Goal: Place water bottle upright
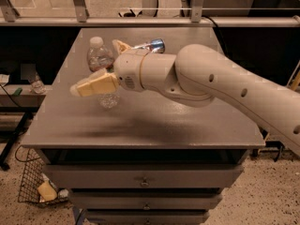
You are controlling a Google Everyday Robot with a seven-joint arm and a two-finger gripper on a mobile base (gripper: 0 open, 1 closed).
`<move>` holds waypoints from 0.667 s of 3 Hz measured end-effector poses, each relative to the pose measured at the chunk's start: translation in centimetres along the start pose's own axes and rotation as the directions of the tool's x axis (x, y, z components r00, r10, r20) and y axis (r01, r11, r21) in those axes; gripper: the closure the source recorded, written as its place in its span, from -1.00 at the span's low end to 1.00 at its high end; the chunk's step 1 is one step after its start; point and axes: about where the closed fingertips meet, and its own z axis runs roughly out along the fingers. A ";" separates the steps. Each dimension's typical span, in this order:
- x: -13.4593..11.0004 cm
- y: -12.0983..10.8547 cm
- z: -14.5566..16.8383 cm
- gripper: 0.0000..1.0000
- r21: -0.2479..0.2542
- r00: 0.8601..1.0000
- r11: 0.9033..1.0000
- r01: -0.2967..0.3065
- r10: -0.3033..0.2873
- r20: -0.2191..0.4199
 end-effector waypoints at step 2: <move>2.2 -0.6 -5.9 -1.00 0.069 0.996 0.997 -0.040 0.046 -0.077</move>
Offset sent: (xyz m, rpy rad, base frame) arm -0.0247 -0.1264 -0.0259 -0.0886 0.0968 -0.1774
